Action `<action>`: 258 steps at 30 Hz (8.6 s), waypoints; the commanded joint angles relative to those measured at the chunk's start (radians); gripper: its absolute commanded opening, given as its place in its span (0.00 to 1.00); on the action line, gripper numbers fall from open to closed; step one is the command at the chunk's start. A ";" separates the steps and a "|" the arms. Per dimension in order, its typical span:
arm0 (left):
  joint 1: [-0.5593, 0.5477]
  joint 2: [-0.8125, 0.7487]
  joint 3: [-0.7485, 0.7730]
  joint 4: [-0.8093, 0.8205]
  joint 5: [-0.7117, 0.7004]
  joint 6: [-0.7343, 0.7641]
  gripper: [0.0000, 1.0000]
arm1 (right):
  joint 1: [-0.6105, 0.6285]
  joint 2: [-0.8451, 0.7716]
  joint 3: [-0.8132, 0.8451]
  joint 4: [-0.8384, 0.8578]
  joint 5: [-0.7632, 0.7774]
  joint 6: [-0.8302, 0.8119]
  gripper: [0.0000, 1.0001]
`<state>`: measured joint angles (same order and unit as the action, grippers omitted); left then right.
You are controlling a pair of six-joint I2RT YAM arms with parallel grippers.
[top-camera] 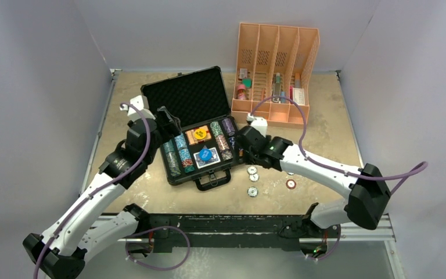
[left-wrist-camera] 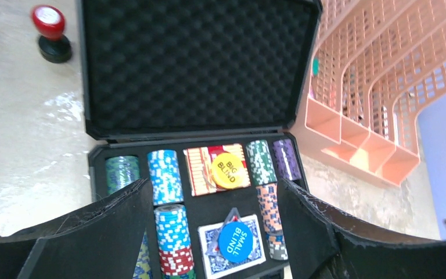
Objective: Pack up texas hold em set
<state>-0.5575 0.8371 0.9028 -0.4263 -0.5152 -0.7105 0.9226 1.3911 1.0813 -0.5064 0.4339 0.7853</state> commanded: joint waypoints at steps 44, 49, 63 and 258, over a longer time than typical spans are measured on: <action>0.004 -0.041 -0.054 0.110 0.111 0.059 0.80 | 0.038 0.016 -0.317 0.021 -0.241 0.052 0.40; 0.004 -0.006 -0.100 0.182 0.263 0.034 0.78 | 0.018 -0.056 -0.261 0.008 -0.159 0.055 0.41; -0.086 0.124 -0.313 0.676 0.496 -0.072 0.75 | -0.289 -0.164 -0.124 0.300 -0.355 0.050 0.42; -0.191 0.273 -0.161 0.635 0.067 0.227 0.78 | -0.780 0.114 -0.264 -0.124 -0.277 -0.025 0.57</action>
<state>-0.7528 1.1366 0.7513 0.1429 -0.4252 -0.4866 0.1482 1.5066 0.8192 -0.5972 0.1768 0.7593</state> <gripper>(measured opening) 0.770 0.576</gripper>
